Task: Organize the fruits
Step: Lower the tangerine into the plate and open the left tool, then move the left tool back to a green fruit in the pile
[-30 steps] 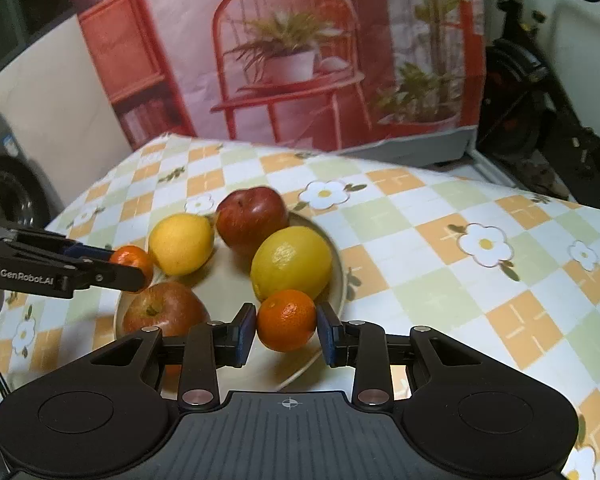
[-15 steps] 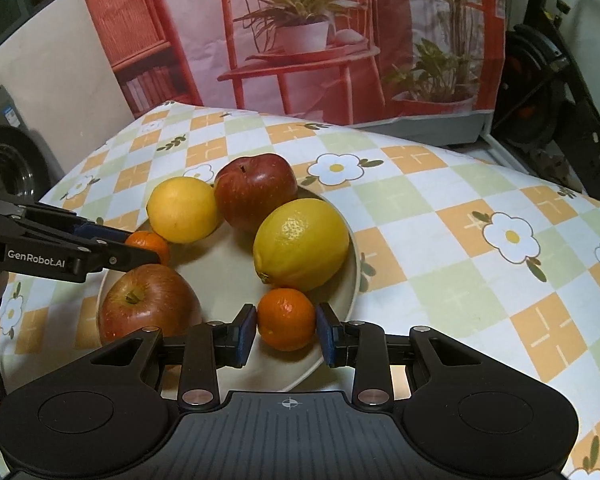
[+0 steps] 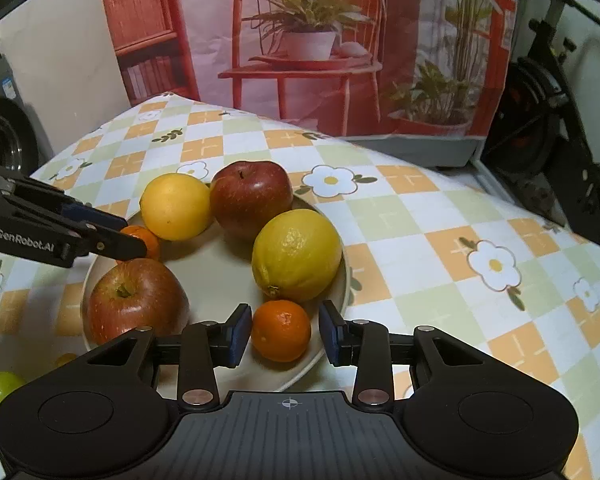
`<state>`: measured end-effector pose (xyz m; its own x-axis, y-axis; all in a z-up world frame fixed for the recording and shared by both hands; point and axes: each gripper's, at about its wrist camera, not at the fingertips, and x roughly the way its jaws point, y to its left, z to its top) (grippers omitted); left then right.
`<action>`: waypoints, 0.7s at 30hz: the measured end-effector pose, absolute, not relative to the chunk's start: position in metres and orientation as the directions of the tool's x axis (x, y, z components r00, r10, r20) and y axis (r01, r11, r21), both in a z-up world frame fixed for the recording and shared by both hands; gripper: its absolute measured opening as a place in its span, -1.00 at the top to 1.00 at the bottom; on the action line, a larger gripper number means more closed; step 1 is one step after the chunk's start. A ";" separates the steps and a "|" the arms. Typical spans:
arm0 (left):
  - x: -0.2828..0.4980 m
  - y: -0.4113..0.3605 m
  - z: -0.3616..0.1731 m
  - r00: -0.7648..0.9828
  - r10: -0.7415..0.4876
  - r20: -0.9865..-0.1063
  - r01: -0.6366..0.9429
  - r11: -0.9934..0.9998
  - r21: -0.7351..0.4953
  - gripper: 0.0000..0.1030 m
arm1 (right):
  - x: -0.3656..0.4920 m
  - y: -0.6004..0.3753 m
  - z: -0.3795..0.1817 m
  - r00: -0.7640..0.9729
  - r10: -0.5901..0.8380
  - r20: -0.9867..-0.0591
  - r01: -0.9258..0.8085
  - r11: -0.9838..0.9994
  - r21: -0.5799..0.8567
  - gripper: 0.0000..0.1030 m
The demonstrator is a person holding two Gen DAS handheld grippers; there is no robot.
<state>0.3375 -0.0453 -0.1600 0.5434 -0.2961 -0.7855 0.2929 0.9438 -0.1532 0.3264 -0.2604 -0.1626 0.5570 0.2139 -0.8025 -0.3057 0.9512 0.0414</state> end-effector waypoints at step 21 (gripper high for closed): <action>0.300 -0.017 -0.119 0.653 -0.240 -0.718 0.223 0.967 -0.121 0.19 | 0.283 -0.259 -0.129 0.652 0.198 -0.732 -0.256 0.966 0.033 0.31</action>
